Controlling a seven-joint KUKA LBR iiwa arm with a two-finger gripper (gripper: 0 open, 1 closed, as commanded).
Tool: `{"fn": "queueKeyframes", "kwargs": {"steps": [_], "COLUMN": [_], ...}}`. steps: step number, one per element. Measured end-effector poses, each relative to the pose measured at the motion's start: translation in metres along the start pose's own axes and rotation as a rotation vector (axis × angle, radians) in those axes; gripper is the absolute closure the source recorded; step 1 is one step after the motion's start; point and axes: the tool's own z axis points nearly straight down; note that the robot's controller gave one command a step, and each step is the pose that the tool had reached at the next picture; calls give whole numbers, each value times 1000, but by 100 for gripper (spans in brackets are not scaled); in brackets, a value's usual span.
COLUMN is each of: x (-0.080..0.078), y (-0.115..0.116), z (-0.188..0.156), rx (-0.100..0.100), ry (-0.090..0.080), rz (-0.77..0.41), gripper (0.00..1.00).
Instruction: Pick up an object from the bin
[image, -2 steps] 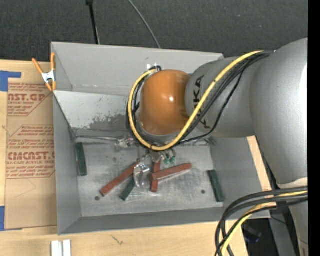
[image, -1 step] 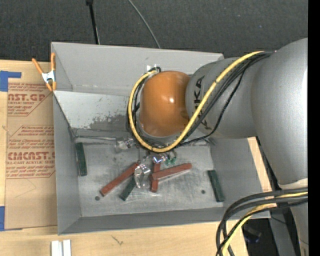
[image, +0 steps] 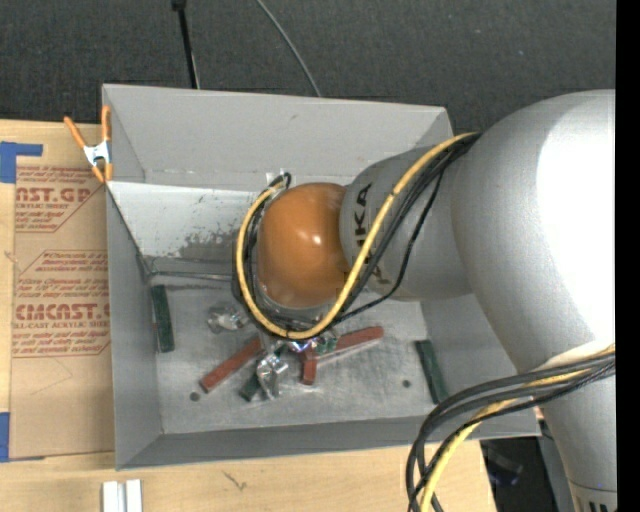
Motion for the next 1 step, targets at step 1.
{"fn": "queueKeyframes", "kwargs": {"steps": [1], "x": [7], "y": [4], "z": [-1], "rx": [0], "ry": [9], "rz": [-44], "gripper": [100]}}
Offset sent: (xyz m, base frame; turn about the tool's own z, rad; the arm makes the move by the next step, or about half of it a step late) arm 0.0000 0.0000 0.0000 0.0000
